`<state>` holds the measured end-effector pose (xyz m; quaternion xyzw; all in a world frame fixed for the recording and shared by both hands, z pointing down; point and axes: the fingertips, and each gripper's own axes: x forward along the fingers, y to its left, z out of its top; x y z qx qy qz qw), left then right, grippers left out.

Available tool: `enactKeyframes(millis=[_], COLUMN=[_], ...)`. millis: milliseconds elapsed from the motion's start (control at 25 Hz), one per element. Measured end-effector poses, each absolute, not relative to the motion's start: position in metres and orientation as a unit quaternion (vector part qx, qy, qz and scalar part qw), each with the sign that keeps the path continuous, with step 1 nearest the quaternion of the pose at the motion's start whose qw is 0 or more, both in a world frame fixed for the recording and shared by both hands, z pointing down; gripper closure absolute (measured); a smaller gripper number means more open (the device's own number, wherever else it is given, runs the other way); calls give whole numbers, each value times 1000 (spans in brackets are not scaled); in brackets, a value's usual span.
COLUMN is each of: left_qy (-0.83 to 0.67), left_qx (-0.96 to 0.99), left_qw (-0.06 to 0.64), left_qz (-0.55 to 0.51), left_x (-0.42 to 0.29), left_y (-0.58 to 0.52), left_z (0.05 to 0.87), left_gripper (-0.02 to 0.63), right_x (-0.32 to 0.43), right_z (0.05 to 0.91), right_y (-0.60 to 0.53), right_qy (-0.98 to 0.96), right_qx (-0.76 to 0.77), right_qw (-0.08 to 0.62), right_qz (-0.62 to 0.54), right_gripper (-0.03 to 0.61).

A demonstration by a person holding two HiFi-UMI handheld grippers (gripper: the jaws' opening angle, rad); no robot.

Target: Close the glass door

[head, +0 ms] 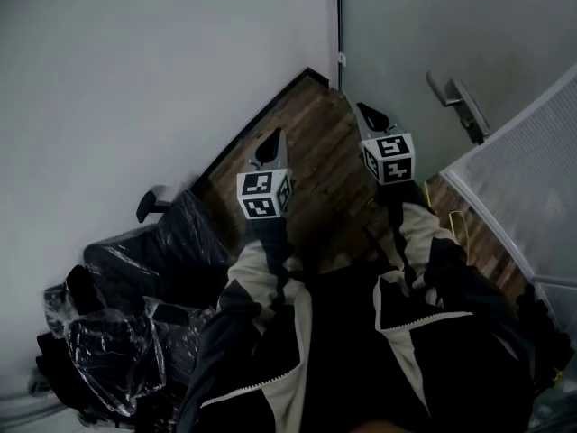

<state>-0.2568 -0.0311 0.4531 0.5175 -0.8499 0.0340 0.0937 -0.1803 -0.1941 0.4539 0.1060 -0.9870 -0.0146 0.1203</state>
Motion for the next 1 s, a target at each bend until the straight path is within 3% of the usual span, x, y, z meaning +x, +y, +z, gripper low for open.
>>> enactKeyframes(millis=[440, 1000], left_qy=[-726, -504], left_qx=[682, 861], left_qw=[76, 56], left_qz=[36, 39], left_x=[-286, -167], left_y=[-196, -325], left_z=[450, 442], left_gripper=[611, 611], right_x=[-164, -23], right_z=[449, 443], right_y=[-306, -349], right_qy=[-950, -842], right_qx=[289, 524], right_qw=[122, 127], right_qz=[-9, 20], right_gripper=[575, 575])
